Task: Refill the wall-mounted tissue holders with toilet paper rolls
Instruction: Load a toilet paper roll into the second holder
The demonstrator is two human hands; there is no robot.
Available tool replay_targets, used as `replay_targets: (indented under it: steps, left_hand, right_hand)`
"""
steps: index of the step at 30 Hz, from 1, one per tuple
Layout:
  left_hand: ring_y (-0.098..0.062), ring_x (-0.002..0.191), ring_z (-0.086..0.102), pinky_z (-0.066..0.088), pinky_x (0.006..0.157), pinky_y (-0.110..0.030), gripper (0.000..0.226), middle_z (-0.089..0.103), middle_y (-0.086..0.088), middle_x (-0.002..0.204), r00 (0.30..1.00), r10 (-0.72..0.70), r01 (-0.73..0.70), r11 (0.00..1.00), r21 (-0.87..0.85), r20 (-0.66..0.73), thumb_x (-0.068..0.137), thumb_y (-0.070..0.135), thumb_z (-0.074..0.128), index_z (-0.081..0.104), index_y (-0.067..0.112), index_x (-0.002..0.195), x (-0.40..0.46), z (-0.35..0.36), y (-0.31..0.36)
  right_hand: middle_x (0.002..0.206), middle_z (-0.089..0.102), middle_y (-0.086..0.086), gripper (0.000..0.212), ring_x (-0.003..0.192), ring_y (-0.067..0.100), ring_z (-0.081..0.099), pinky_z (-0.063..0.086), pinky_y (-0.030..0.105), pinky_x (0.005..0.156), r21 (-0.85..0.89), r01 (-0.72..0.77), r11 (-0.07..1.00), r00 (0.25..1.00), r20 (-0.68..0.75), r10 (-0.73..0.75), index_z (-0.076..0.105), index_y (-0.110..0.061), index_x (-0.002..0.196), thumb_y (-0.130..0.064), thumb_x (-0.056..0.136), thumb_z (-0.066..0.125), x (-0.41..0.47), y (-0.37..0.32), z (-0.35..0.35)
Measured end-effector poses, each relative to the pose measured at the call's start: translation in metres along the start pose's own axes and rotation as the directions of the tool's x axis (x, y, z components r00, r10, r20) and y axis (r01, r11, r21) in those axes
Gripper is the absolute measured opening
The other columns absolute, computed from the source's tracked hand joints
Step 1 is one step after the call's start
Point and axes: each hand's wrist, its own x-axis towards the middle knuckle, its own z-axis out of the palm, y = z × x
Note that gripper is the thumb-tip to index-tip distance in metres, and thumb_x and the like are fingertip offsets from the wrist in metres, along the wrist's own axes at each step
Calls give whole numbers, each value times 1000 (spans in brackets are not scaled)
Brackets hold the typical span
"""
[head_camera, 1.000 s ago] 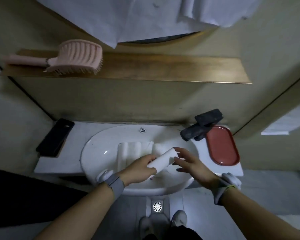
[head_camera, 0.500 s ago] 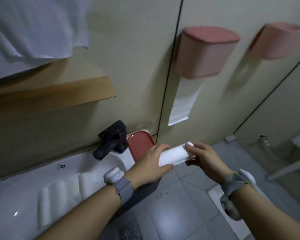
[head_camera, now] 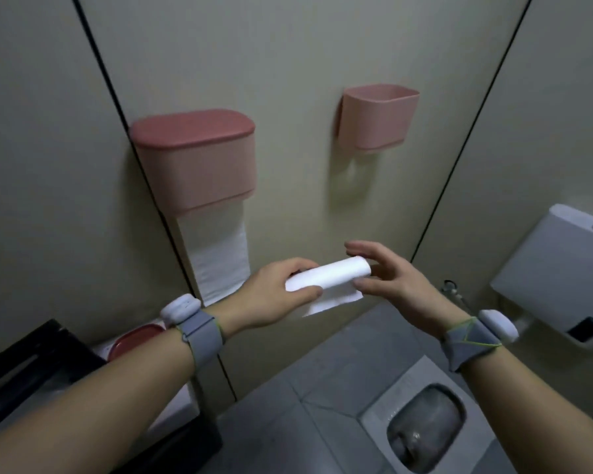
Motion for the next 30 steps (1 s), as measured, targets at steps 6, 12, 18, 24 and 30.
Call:
replay_targets:
  steps: [6, 12, 18, 24, 30]
  left_hand:
    - [-5, 92, 62, 44, 75, -11, 12, 70, 13, 101, 998, 55, -55, 998, 33, 20, 94, 37, 62, 67, 36, 105, 82, -9, 45]
    - [9, 96, 55, 41, 82, -6, 31, 57, 21, 104, 976, 205, -207, 978, -20, -73, 90, 35, 69, 55, 32, 118, 156, -18, 78]
    - [-4, 100, 59, 48, 91, -25, 28, 61, 17, 108, 930, 321, -343, 933, -108, -181, 90, 18, 70, 58, 22, 115, 255, -21, 96]
    - [-9, 104, 63, 51, 98, -44, 27, 64, 21, 108, 895, 247, -341, 915, -215, -371, 89, 20, 72, 63, 24, 114, 334, -47, 109]
    - [-12, 113, 60, 47, 102, -41, 31, 62, 5, 123, 836, 283, -356, 932, -71, -469, 93, 22, 66, 59, 25, 123, 375, -70, 123]
  right_hand:
    - [97, 68, 2, 18, 88, 15, 63, 50, 30, 78, -32, 89, 996, 990, -109, -92, 69, -16, 107, -11, 89, 70, 27, -12, -68]
    - [77, 64, -11, 14, 70, 2, 57, 47, 17, 60, -64, 159, 985, 951, -259, -170, 69, -12, 92, -23, 95, 62, 72, -23, -123]
    - [61, 50, -17, 27, 55, 0, 44, 39, 12, 49, -82, 200, 976, 903, -371, -216, 63, -17, 73, -36, 92, 60, 142, -45, -190]
    - [96, 68, -10, 26, 77, 2, 61, 51, 17, 63, -40, 329, 943, 906, -270, -327, 66, -21, 115, -35, 95, 56, 210, -79, -243]
    - [94, 69, -11, 20, 81, 5, 64, 51, 19, 63, 21, 390, 921, 896, -237, -374, 65, -23, 112, -33, 94, 62, 281, -104, -262]
